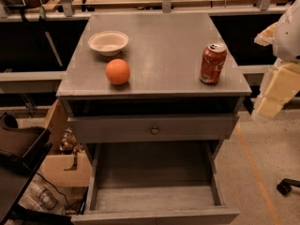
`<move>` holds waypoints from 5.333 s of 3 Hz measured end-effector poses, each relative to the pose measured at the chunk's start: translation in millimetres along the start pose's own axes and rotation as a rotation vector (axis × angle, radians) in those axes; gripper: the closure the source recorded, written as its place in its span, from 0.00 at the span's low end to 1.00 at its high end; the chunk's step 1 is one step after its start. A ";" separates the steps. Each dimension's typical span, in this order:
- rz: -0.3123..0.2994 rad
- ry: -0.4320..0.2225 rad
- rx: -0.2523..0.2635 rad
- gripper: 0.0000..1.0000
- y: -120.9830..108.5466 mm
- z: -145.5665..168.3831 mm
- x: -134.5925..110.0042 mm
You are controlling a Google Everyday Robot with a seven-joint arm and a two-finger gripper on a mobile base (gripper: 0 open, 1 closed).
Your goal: Place coke can into paper bowl
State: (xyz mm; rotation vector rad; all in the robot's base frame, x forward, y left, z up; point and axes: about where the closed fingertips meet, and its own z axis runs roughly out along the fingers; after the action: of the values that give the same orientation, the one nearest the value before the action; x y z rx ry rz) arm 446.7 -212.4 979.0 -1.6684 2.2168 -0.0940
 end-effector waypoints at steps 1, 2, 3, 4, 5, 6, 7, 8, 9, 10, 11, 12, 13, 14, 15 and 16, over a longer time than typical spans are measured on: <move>0.142 -0.196 0.033 0.00 -23.5 25.9 1.9; 0.224 -0.408 0.081 0.00 -51.8 41.5 -5.7; 0.300 -0.652 0.171 0.00 -94.0 45.4 -13.7; 0.368 -0.836 0.254 0.00 -127.6 50.9 -19.2; 0.385 -0.872 0.288 0.00 -138.7 49.0 -25.3; 0.384 -0.872 0.285 0.00 -138.0 49.3 -25.5; 0.409 -0.940 0.258 0.00 -148.8 67.2 -28.7; 0.449 -1.065 0.239 0.00 -170.2 87.2 -27.8; 0.445 -1.122 0.218 0.00 -185.5 105.7 -27.8; 0.437 -1.141 0.192 0.00 -193.1 125.7 -28.2; 0.431 -1.128 0.160 0.00 -195.6 145.1 -32.0; 0.420 -1.119 0.144 0.26 -195.5 159.4 -39.6; 0.418 -1.121 0.141 0.49 -195.0 159.3 -41.9; 0.415 -1.123 0.137 0.72 -194.5 160.1 -45.0; 0.413 -1.125 0.133 0.96 -194.0 160.4 -48.1; 0.413 -1.130 0.130 1.00 -193.5 155.8 -50.5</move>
Offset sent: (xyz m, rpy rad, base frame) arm 0.1379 -0.0151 0.0112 0.7608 -0.4659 -0.2028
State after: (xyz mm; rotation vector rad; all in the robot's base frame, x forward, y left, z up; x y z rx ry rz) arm 686.4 -197.5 898.0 -0.7863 1.5291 0.6324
